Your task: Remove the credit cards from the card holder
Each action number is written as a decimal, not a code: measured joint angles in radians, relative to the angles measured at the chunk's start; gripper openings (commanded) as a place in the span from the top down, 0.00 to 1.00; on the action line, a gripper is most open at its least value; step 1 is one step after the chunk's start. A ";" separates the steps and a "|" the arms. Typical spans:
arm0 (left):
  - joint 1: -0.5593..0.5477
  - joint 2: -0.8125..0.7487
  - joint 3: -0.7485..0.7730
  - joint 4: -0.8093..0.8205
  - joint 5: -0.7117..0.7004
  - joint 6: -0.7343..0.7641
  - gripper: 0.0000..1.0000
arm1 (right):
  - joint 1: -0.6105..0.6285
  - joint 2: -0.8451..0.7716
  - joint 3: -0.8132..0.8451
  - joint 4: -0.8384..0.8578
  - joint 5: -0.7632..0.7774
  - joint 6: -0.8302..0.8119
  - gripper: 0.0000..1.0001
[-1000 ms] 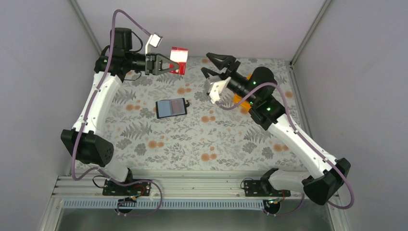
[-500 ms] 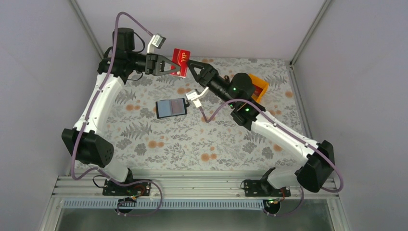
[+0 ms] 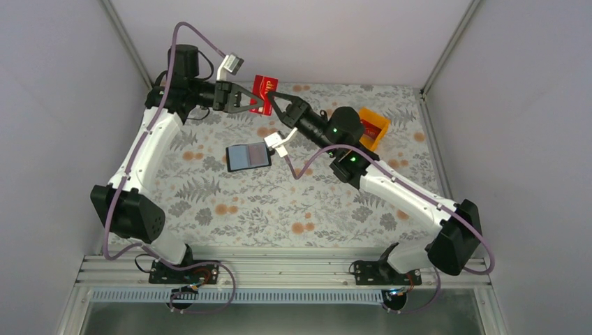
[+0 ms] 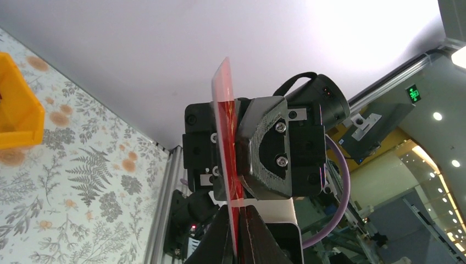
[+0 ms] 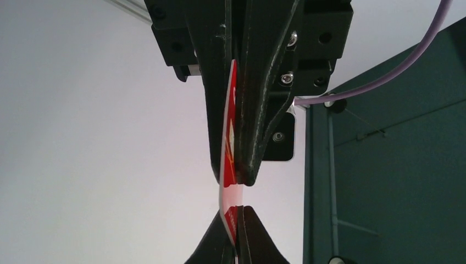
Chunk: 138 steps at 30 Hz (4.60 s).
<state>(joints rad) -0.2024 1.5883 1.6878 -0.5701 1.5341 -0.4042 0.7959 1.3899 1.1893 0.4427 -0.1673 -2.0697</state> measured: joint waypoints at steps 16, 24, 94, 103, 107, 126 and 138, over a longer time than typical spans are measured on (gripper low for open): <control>0.025 0.065 0.207 -0.256 -0.630 0.468 0.00 | -0.008 0.034 0.180 -0.363 0.423 0.630 0.96; 0.169 0.022 0.074 -0.256 -0.903 0.587 0.00 | -0.217 0.275 0.384 -0.823 0.660 1.293 0.96; 0.207 0.092 -0.090 -0.263 -0.880 0.665 0.00 | -0.585 0.615 0.405 -0.980 0.718 1.453 0.01; 0.246 0.092 -0.222 -0.267 -1.056 0.774 0.01 | -0.559 0.295 0.483 -0.856 0.201 1.808 0.40; 0.280 0.119 -0.314 -0.279 -1.073 0.797 0.04 | -0.386 0.291 0.489 -0.763 0.004 2.033 0.47; 0.290 0.320 -0.472 -0.195 -0.900 0.743 0.16 | -0.100 0.843 0.465 -0.788 -0.166 2.382 0.60; 0.290 0.354 -0.471 -0.163 -0.824 0.723 0.18 | -0.100 0.922 0.568 -0.810 -0.145 2.396 0.45</control>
<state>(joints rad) 0.0879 1.9423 1.2171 -0.7326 0.7101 0.3183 0.6956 2.3123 1.7576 -0.3672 -0.3122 0.3264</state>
